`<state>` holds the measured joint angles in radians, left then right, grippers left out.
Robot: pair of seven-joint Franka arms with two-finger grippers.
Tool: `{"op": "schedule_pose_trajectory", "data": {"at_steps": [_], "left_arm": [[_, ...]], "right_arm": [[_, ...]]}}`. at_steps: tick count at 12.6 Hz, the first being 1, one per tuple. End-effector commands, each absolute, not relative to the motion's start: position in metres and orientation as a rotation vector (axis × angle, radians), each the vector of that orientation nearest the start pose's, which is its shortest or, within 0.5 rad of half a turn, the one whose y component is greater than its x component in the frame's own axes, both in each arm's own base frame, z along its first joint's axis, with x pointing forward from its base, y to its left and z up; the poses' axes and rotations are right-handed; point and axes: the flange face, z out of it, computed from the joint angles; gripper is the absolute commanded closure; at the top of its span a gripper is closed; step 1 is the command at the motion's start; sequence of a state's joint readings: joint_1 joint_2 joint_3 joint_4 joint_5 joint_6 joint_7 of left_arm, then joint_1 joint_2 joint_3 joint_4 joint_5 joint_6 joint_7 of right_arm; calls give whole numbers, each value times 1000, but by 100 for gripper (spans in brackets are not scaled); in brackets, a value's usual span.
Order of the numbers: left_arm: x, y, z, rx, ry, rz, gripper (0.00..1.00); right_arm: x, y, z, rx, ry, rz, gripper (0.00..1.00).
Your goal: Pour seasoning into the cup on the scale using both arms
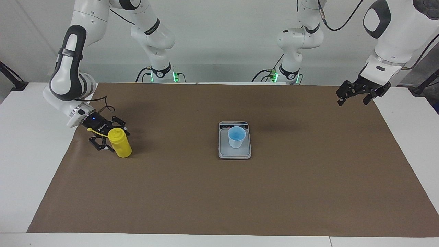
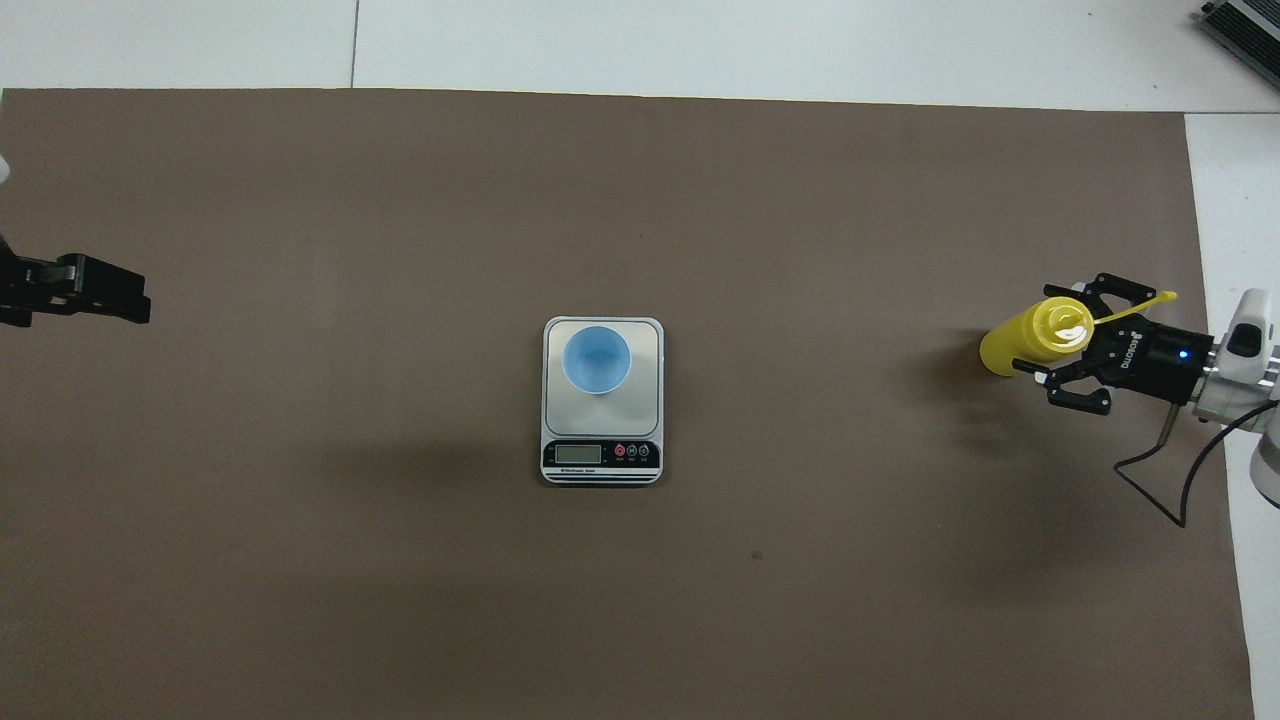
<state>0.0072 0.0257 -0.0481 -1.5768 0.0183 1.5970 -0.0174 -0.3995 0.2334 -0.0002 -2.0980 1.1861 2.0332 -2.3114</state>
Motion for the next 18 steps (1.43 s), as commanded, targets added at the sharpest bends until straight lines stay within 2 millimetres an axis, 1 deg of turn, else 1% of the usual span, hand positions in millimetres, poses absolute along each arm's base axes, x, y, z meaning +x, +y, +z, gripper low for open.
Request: {"op": "schedule_pose_trajectory", "data": {"at_steps": [1, 2, 3, 8, 10, 11, 12, 14, 15, 17, 18], "left_arm": [[557, -18, 614, -3114, 20, 11, 0], [558, -18, 612, -3114, 20, 15, 0], [558, -18, 612, -3114, 20, 15, 0], [557, -18, 613, -3114, 20, 13, 0], [558, -18, 612, -3114, 20, 15, 0], [557, -18, 613, -3114, 20, 13, 0], [557, -18, 613, -3114, 20, 13, 0], [558, -18, 612, -3114, 20, 15, 0], [557, -18, 613, -3114, 20, 13, 0], [558, -18, 612, -3114, 20, 15, 0], [558, -18, 612, -3114, 20, 15, 0]], "right_arm": [[534, -178, 332, -2046, -1392, -1153, 0], [530, -182, 339, -2054, -1432, -1126, 0], [524, -193, 343, -2071, -1471, -1096, 0], [489, -257, 340, -2170, -1530, -961, 0], [479, -276, 340, -2208, -1525, -934, 0], [475, -281, 342, -2223, -1524, -917, 0], [473, -283, 350, -2243, -1529, -888, 0], [468, -285, 368, -2317, -1487, -791, 0], [466, -285, 381, -2354, -1471, -759, 0], [462, -284, 401, -2434, -1396, -688, 0], [461, -280, 414, -2479, -1364, -647, 0]]}}
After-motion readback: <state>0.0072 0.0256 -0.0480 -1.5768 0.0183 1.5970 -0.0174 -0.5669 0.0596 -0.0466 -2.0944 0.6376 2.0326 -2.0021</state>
